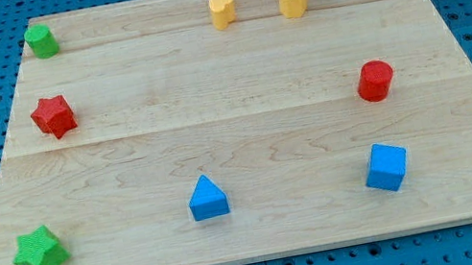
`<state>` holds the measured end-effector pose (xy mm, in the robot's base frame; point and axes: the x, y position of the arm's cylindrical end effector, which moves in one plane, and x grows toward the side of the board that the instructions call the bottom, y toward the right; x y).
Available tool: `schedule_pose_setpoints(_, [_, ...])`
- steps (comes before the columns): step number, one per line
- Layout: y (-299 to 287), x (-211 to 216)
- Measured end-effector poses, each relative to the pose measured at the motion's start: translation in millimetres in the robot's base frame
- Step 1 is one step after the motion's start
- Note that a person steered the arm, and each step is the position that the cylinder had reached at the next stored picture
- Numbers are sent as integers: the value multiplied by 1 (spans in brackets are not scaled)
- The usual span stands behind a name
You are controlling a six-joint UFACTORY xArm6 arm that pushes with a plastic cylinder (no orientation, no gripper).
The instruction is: Slide the hexagon to the center of the board
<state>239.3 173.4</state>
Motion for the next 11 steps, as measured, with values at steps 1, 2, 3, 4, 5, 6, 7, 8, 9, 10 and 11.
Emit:
schedule_pose_setpoints(1, [2,0])
schedule_pose_setpoints(2, [-64,0])
schedule_pose_setpoints(3, [-61,14])
schedule_pose_setpoints(4, [-56,15])
schedule_pose_setpoints(5, [-56,8])
schedule_pose_setpoints(6, [-56,6])
schedule_pose_setpoints(7, [-61,6])
schedule_pose_setpoints(8, [-130,6])
schedule_pose_setpoints(9, [-180,58])
schedule_pose_setpoints(10, [-210,101])
schedule_pose_setpoints(11, [-189,105])
